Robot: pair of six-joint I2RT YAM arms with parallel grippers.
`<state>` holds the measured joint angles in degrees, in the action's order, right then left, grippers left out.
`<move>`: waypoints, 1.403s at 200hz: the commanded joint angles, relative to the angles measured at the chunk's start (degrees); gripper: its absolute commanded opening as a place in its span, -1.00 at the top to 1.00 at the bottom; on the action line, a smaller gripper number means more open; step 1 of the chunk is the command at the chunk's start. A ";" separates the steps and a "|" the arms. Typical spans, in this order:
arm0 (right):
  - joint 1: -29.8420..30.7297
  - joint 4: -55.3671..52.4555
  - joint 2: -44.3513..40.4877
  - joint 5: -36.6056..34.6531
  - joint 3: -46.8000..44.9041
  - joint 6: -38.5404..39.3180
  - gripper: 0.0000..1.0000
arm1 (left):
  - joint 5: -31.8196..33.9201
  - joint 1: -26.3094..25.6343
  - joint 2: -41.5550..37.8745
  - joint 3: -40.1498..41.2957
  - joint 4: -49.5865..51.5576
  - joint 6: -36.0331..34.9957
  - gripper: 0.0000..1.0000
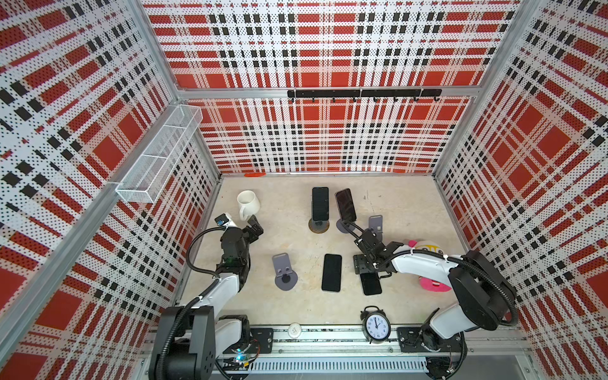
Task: Remove the phone from the phone stand
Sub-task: Place the phone at the center of the table.
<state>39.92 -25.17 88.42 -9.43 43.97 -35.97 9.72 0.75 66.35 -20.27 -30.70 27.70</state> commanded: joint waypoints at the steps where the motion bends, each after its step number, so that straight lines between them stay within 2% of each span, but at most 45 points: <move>1: 0.62 1.62 -0.71 -0.85 -0.28 -1.30 -0.58 | 0.66 0.39 -0.61 0.76 -1.56 -1.23 -0.96; 35: 1.03 2.34 -1.30 -1.61 -1.27 -2.25 -0.67 | 0.83 0.38 -0.25 0.61 -1.56 -1.24 -0.96; 76: 1.34 4.58 -3.02 -2.15 -3.51 -4.19 -0.68 | 0.97 0.38 -0.11 0.58 -1.56 -1.25 -0.96; 114: 1.36 5.25 -8.09 -4.32 -1.56 -0.42 -0.72 | -0.24 -0.05 -1.97 0.76 -1.32 -0.54 -0.96; 152: 1.31 5.28 -13.13 -11.45 1.06 2.03 -0.87 | 0.27 -0.57 -5.52 -0.28 0.09 0.14 -0.96; 174: 1.31 5.41 -15.41 -18.55 2.79 3.87 -0.93 | -0.25 -1.48 -7.40 -1.16 2.20 2.50 -0.96; 184: 1.34 7.85 -16.88 -21.37 2.54 7.52 -1.00 | -1.16 -2.09 -8.78 -1.95 3.38 4.15 -0.96; 200: 1.30 12.31 -20.03 -26.15 1.43 10.83 -0.99 | -2.74 -3.85 -11.20 -2.88 3.63 5.75 -0.96; 224: 1.37 23.09 -26.32 -28.99 -2.63 16.01 -0.99 | -1.74 -7.68 -14.36 -6.16 7.02 5.25 -0.96; 247: 1.26 37.51 -32.46 -28.46 -8.88 23.47 -0.99 | 0.82 -11.19 -16.22 -8.93 10.89 3.86 -0.96; 264: 0.05 48.75 -35.41 -21.23 -13.60 30.26 -1.00 | -0.23 -13.49 -16.55 -10.06 11.27 4.02 -0.96; 280: -2.13 49.33 -35.03 -13.15 -12.94 30.70 -1.00 | -0.83 -14.46 -16.10 -13.24 14.98 2.99 -0.96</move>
<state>39.83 12.21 53.67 -31.92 31.57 -12.58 9.21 -12.25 50.02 -30.04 -21.76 32.23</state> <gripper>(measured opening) 0.997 0.982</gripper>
